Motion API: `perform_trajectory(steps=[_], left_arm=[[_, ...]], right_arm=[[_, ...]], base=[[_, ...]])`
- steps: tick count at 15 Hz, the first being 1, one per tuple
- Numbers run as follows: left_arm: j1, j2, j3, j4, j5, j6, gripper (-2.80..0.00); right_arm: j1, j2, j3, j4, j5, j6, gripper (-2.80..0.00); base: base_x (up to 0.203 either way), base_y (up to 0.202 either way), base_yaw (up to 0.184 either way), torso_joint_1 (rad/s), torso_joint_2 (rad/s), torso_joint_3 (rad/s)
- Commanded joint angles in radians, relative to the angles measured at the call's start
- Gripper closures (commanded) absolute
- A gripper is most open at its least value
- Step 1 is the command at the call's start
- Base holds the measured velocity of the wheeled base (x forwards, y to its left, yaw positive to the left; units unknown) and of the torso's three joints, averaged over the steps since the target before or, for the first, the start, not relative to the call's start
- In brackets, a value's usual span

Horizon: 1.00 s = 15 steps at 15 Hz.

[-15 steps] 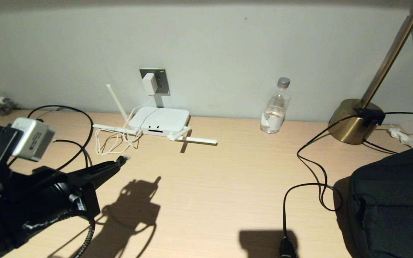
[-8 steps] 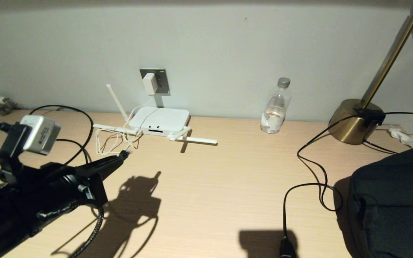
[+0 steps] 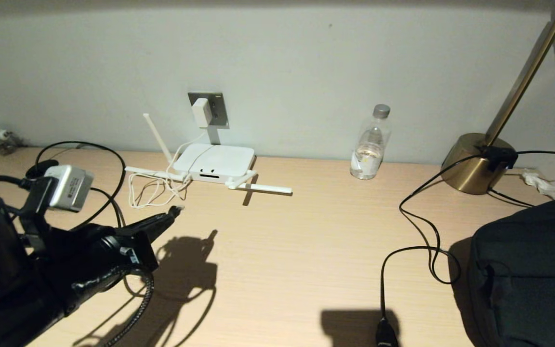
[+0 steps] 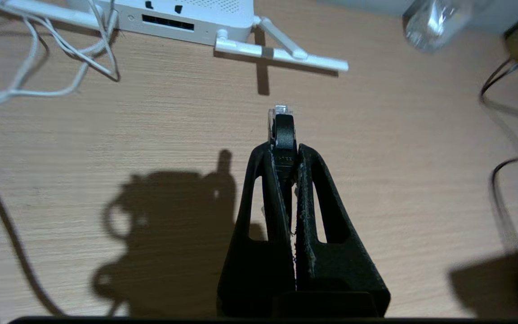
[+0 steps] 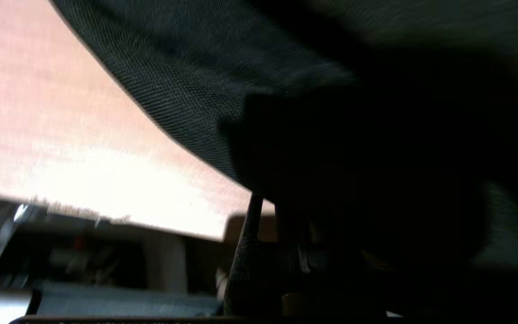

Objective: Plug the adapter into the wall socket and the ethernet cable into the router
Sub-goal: Align cable and router interface

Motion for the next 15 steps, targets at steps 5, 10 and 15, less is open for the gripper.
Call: perform_trajectory(steps=[5,10,15], left_arm=[[0.06,0.214,0.002,-0.145,-0.027,-0.09,0.0],[0.184,0.502,-0.058,-0.524,-0.103,-0.007,0.0],[0.217,0.659,-0.189,-0.547,-0.163,0.057,0.0]], right_arm=[[-0.004,-0.277,-0.001,-0.003,0.042,-0.075,0.0],[-0.004,-0.277,0.0,-0.002,0.04,-0.033,0.0],[-0.004,-0.277,0.0,-0.003,0.038,0.063,0.0]], base=[[0.0,0.0,0.0,0.0,0.0,0.0],[0.0,0.0,0.0,0.0,0.0,0.0],[0.0,0.0,0.0,0.0,0.0,0.0]])
